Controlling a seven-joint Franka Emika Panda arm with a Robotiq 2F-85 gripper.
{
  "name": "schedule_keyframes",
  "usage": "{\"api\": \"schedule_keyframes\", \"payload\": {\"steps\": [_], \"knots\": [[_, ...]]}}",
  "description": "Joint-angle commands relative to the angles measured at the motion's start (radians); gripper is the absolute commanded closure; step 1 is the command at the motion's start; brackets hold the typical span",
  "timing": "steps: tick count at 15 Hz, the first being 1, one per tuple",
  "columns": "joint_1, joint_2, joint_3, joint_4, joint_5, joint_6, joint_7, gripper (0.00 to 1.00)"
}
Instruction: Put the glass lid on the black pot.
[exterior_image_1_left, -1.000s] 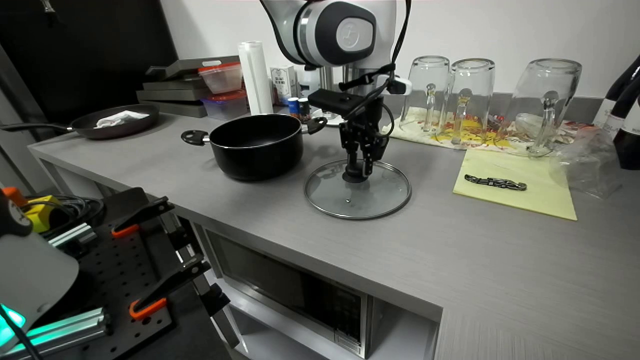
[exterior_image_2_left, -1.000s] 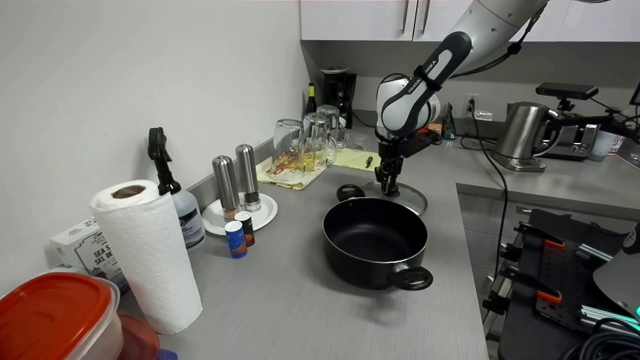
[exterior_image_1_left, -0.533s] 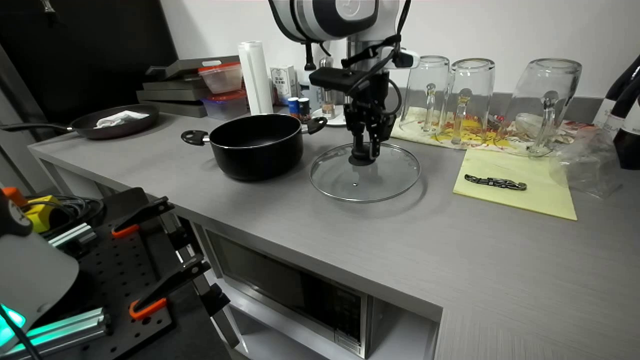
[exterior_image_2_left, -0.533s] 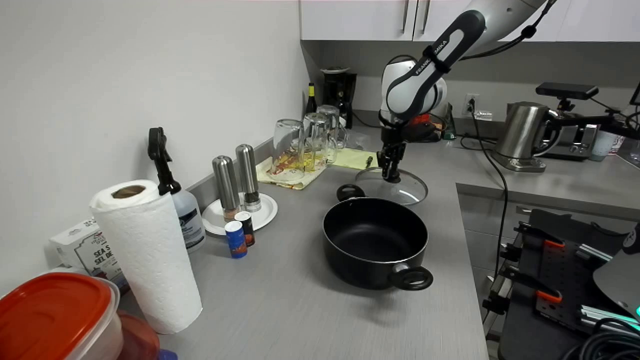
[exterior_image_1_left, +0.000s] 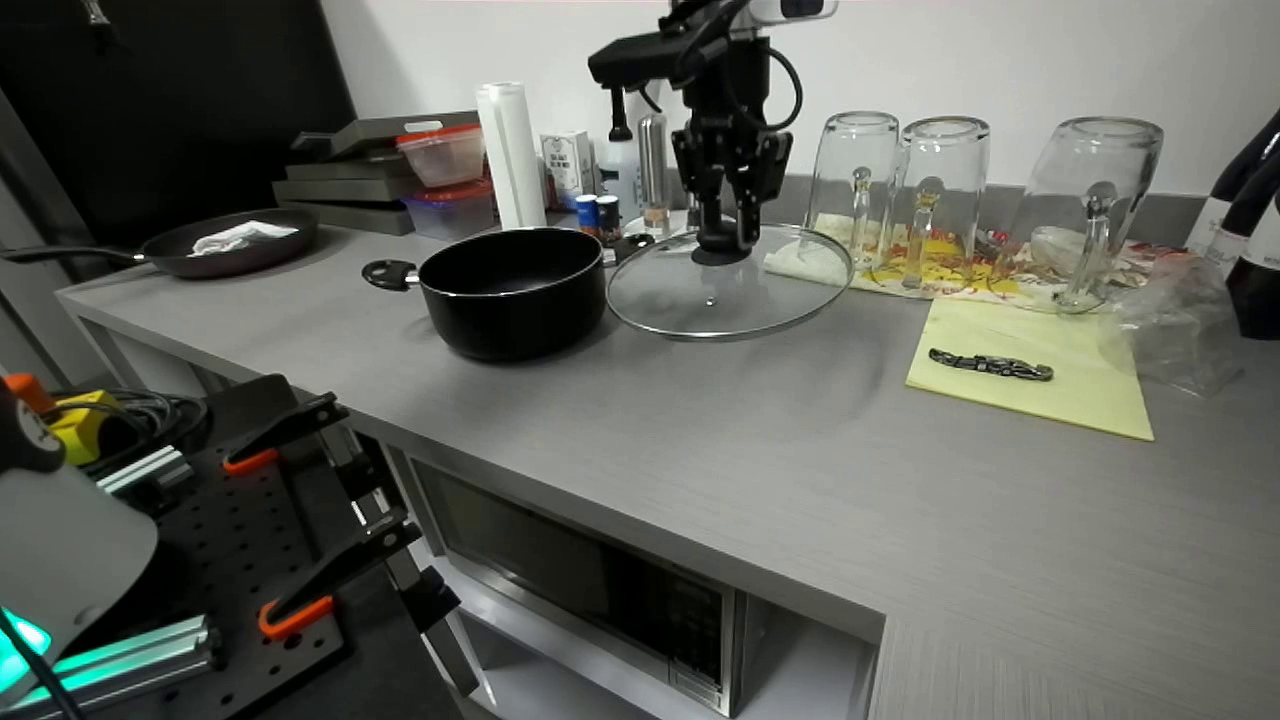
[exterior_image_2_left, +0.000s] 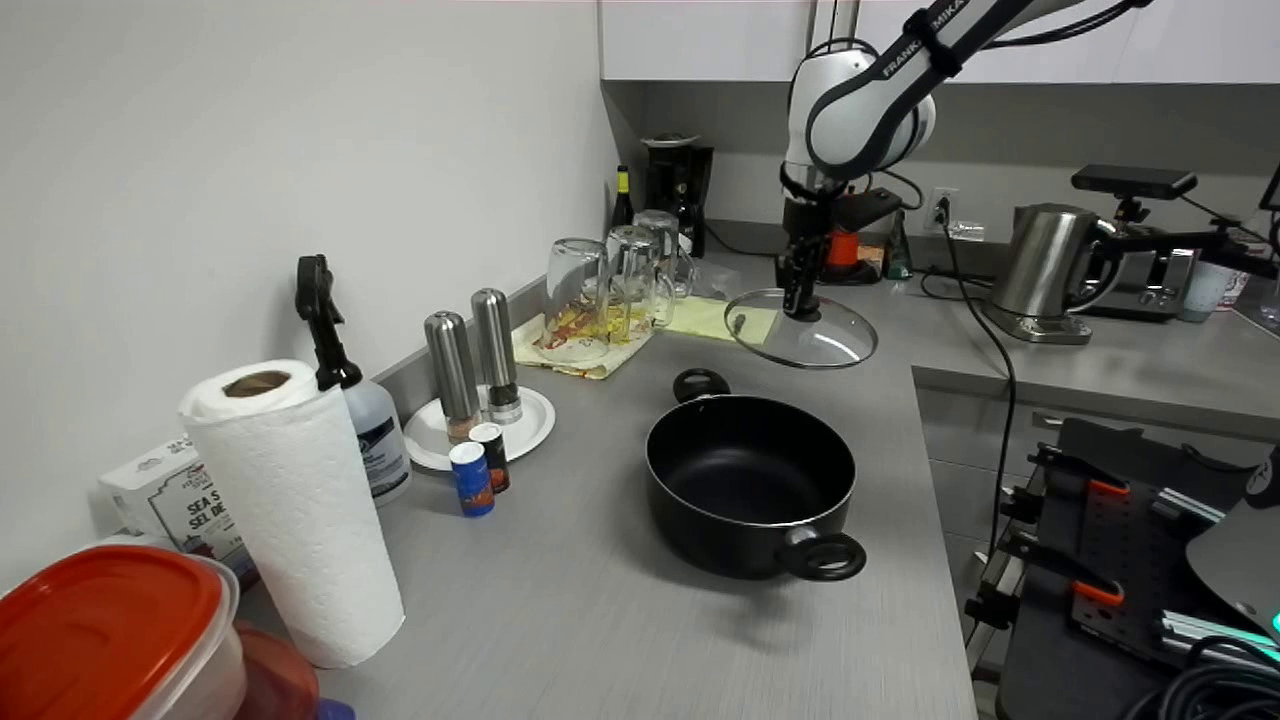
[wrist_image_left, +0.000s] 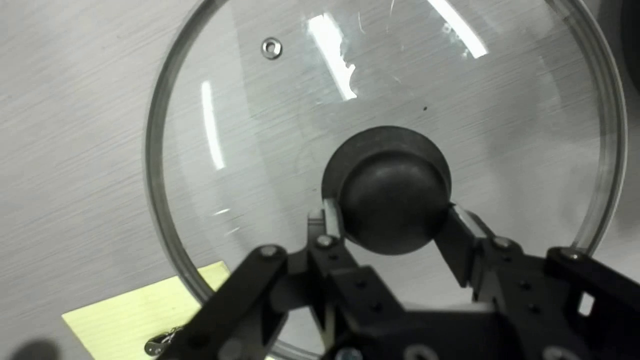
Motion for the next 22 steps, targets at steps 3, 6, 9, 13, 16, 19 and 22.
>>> {"api": "schedule_keyframes", "payload": {"steps": [3,6,9,13,16,19,22], "knots": [[0.036,-0.187,0.030,-0.114,-0.056,-0.050,-0.033,0.76],[0.060,-0.220,0.060,-0.133,-0.062,-0.066,-0.042,0.76],[0.087,-0.237,0.092,-0.144,-0.062,-0.077,-0.051,0.76],[0.124,-0.245,0.132,-0.151,-0.064,-0.084,-0.057,0.76],[0.150,-0.238,0.157,-0.153,-0.069,-0.087,-0.055,0.76],[0.171,-0.228,0.179,-0.152,-0.071,-0.090,-0.056,0.76],[0.192,-0.220,0.199,-0.154,-0.078,-0.091,-0.053,0.76]]}}
